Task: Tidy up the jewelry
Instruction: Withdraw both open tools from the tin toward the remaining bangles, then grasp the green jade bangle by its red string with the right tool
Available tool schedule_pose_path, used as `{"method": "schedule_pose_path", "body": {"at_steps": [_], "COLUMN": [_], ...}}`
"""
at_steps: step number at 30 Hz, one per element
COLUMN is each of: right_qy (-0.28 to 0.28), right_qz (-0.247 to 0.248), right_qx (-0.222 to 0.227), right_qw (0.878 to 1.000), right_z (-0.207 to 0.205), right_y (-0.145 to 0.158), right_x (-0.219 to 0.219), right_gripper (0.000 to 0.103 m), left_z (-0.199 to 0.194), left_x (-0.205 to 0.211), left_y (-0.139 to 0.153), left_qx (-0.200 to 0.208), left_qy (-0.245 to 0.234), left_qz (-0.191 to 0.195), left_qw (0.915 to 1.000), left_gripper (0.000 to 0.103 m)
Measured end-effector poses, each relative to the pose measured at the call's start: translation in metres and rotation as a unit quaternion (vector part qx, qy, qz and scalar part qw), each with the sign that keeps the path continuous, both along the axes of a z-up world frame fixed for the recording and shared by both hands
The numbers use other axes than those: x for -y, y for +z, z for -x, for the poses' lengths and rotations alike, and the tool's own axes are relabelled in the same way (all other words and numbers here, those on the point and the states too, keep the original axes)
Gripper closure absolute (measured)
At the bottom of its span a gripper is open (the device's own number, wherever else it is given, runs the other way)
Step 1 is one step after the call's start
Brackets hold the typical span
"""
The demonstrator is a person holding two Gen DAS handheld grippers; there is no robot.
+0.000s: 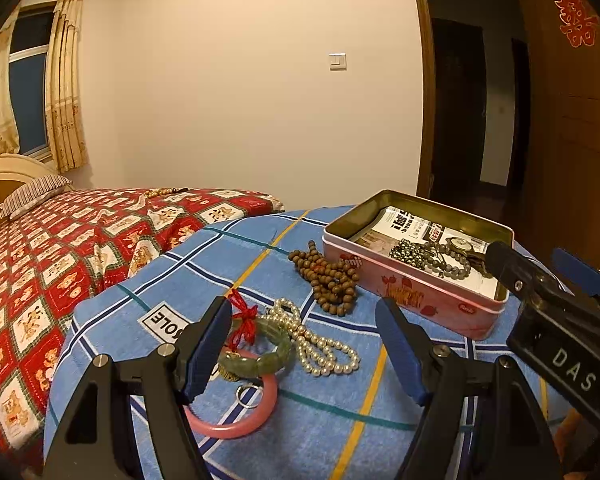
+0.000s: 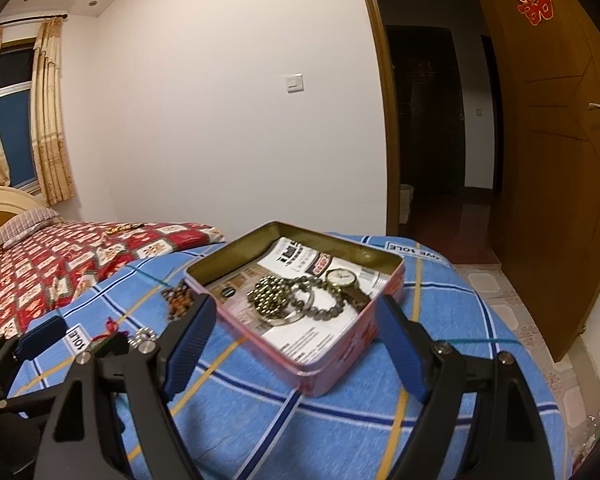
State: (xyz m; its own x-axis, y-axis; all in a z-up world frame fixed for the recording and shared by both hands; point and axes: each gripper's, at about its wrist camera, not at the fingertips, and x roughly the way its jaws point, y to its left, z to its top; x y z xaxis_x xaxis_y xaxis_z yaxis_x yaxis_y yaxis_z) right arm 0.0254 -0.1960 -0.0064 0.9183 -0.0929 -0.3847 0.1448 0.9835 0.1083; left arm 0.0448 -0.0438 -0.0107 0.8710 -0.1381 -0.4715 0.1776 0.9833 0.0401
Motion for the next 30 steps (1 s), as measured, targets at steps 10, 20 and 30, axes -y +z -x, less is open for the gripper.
{"method": "schedule_pose_path", "body": {"at_steps": [10, 20, 30], "right_qy": [0.013, 0.023, 0.101], "right_qz": [-0.009, -0.021, -0.036], "right_qx": [0.0, -0.008, -0.066], "right_qw": [1.0, 0.999, 0.992], "right_z": [0.012, 0.013, -0.004], "right_y": [-0.001, -0.003, -0.013], "right_x": [-0.011, -0.015, -0.039], "right_gripper": [0.019, 0.019, 0.027], "left_z": [0.009, 0.007, -0.006], "left_x": [-0.011, -0.065, -0.154], "left_y": [0.0, 0.005, -0.002], "left_qx": [-0.014, -0.037, -0.06], "left_qy": [0.006, 0.018, 0.142], "left_qz": [0.01, 0.065, 0.083], "left_qw": [0.9998, 0.997, 0.9846], "left_gripper": [0.029, 0.029, 0.029]}}
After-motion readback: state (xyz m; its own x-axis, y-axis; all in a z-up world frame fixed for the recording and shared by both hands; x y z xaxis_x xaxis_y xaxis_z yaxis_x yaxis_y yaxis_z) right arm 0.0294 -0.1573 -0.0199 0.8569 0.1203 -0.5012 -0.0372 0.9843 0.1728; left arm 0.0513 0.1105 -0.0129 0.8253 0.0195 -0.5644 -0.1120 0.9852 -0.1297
